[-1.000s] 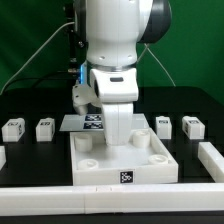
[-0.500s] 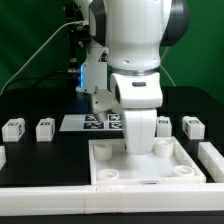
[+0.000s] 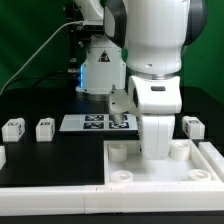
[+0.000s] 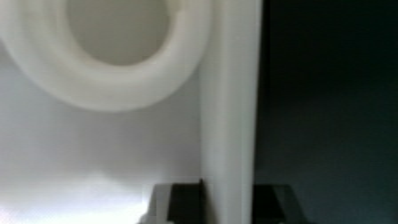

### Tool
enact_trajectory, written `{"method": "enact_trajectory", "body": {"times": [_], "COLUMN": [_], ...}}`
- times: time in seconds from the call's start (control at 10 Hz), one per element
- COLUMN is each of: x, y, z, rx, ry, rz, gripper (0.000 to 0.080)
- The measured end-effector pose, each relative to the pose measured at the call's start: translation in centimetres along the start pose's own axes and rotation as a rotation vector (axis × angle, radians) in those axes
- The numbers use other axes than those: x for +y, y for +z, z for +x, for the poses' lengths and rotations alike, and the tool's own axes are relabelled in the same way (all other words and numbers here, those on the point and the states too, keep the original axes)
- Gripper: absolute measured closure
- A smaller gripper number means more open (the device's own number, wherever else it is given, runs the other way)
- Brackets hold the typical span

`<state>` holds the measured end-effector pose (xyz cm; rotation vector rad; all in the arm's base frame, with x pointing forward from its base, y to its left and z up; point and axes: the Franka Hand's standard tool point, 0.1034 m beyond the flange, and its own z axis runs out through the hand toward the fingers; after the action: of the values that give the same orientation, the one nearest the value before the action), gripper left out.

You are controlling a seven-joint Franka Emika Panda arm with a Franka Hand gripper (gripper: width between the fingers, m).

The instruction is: Assemble one leg

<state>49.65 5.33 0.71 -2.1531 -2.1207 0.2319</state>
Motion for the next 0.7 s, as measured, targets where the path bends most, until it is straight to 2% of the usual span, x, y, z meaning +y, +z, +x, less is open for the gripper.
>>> {"method": "enact_trajectory", "body": {"times": [0.2, 0.6, 0.7], "x": [0.0, -0.1, 0.1], "y": [-0.1, 0.0, -0.1], "z": [0.4, -0.7, -0.7], "rx": [0.002, 0.004, 0.004], "ry": [-0.017, -0.052, -0.052], "rz": [0.0, 0.007, 0.004], "gripper": [0.0716, 0.0715, 0.0498]}}
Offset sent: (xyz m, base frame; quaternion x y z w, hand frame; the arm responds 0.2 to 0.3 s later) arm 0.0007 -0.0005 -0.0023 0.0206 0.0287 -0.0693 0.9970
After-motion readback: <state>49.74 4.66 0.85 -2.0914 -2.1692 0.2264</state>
